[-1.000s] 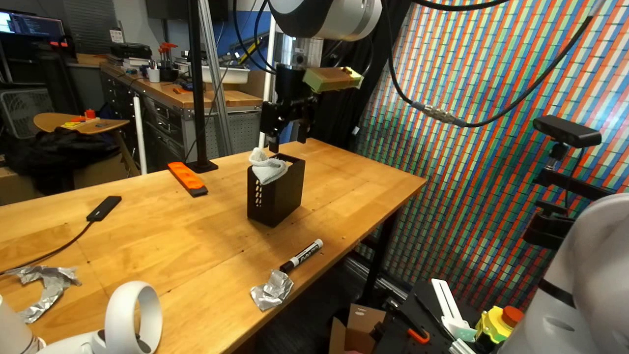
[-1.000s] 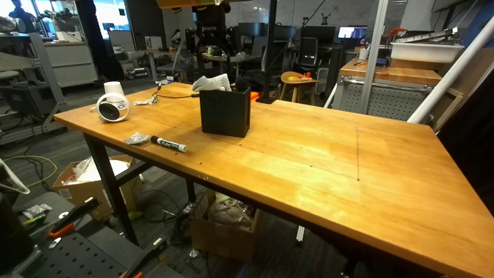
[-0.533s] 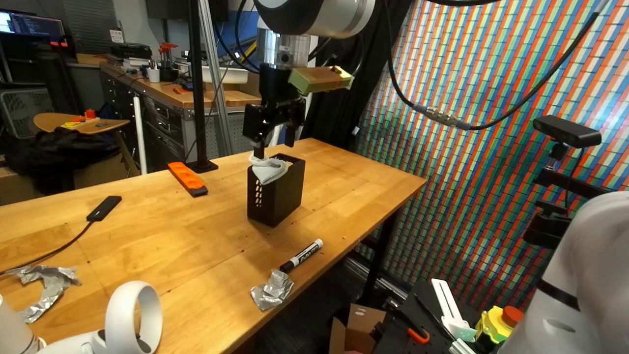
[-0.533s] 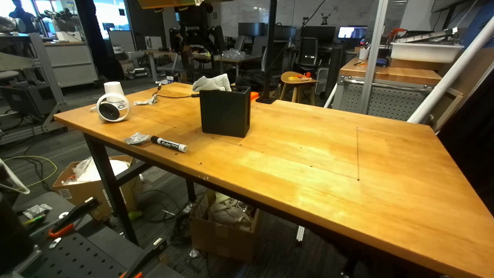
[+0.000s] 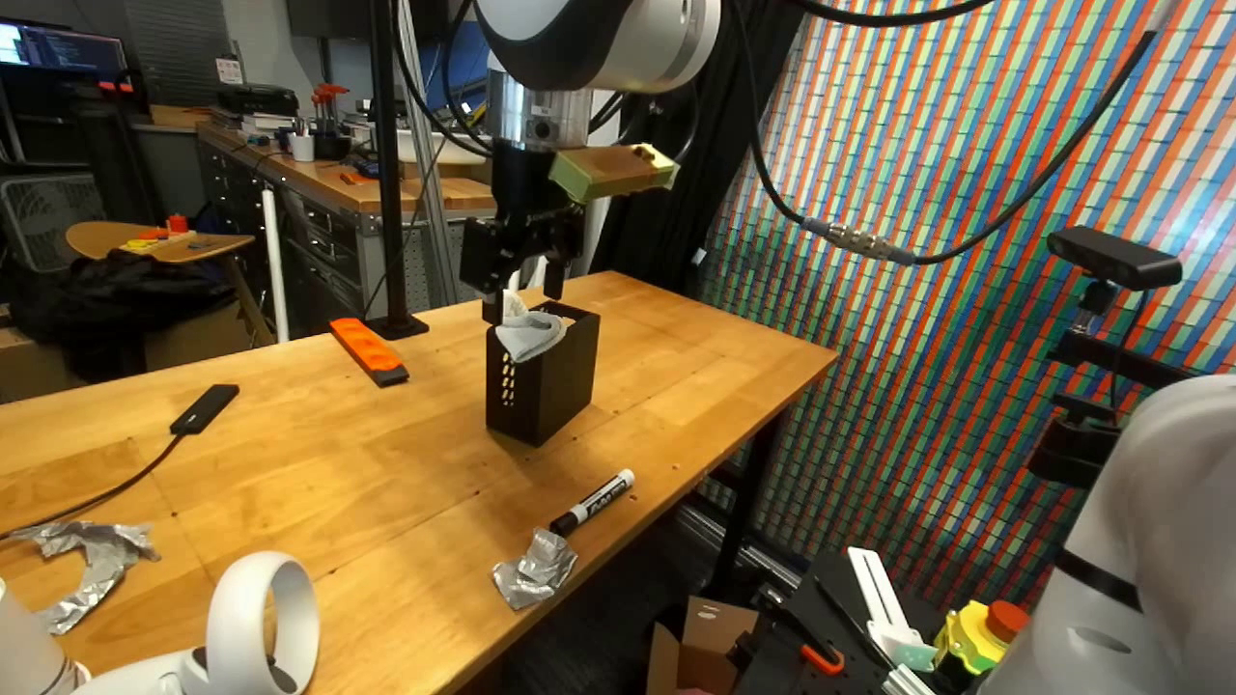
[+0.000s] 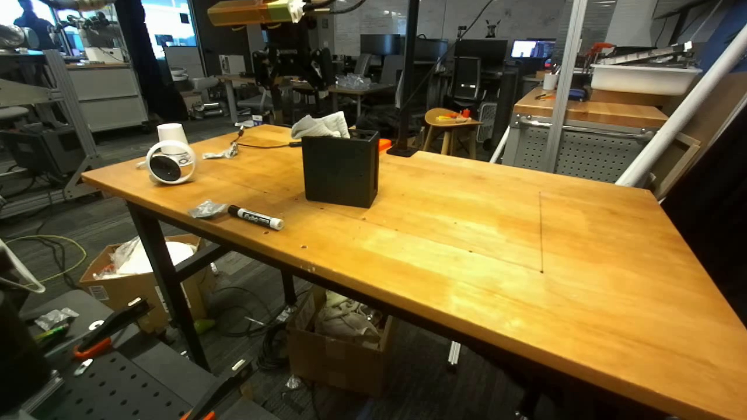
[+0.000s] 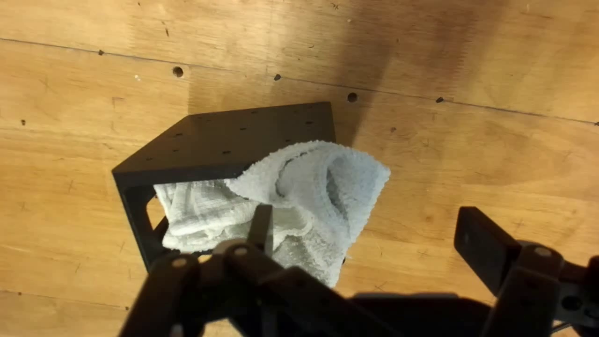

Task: Put the white towel in the black box

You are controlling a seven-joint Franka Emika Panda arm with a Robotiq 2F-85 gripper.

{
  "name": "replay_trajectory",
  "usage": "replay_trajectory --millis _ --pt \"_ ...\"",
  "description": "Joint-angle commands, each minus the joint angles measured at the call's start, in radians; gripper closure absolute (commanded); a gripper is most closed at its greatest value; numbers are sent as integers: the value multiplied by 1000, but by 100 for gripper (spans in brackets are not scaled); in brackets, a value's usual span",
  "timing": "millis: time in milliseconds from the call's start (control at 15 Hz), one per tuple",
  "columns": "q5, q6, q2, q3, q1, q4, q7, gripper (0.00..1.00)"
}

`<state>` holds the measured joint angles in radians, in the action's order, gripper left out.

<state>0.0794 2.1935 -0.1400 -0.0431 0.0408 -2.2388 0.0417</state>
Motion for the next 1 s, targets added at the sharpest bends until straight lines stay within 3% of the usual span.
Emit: replay_trajectory --millis 0,67,667,867,933 --pt "-9 58 28 -2 6 -4 14 13" --pt "-8 70 39 -6 9 -5 11 27" --pt "24 89 59 -26 28 29 20 96" --pt "33 94 50 -24 26 53 29 99" --pt "33 97 47 -22 24 59 34 96"
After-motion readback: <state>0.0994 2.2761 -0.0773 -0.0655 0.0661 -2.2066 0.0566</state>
